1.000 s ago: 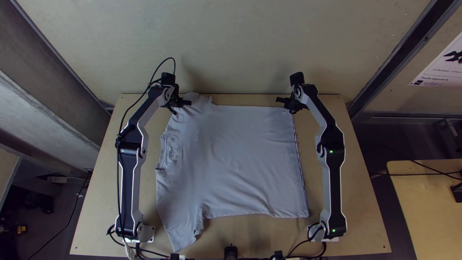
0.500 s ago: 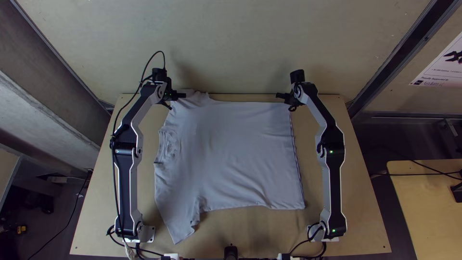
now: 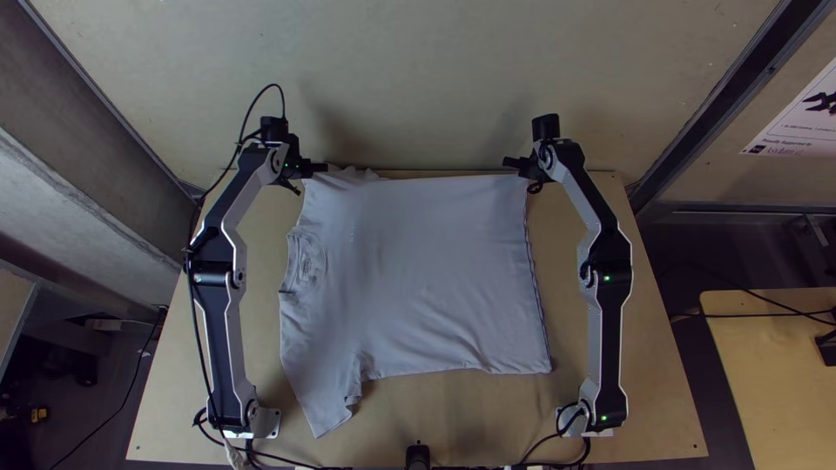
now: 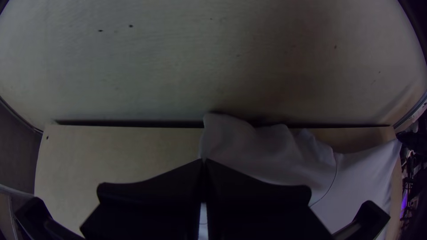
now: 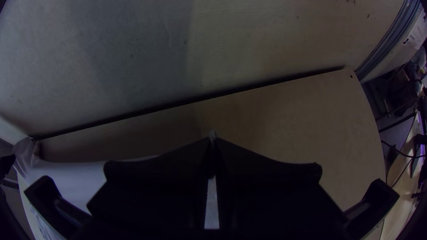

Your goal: Fold the t-shirt

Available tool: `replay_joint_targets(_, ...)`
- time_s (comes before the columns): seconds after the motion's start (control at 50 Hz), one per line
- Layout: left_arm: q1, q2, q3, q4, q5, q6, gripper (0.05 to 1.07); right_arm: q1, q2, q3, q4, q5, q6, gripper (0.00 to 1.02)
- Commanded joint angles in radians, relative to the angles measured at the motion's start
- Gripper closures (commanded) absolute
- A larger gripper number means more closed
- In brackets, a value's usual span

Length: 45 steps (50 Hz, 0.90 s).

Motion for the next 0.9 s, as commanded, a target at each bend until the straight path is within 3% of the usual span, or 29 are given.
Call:
replay_joint_targets(0.0,0.030,-0.081,-0.044,-0.020,0.001,-0.022,1.05,-0.011,-0.055,-0.014,-0.017,0.027,-0.022,1.00)
replay_joint_targets(0.46,0.028,-0.297,-0.318,0.010,0.013,-0.014,1.05,-0.008,-0.125,-0.078,-0.122,0.027,-0.033,1.00)
replay_joint_targets(0.88,0.022,-0.550,-0.699,0.110,0.033,-0.002,1.05,0.006,-0.271,-0.336,-0.122,0.027,-0.046,1.00)
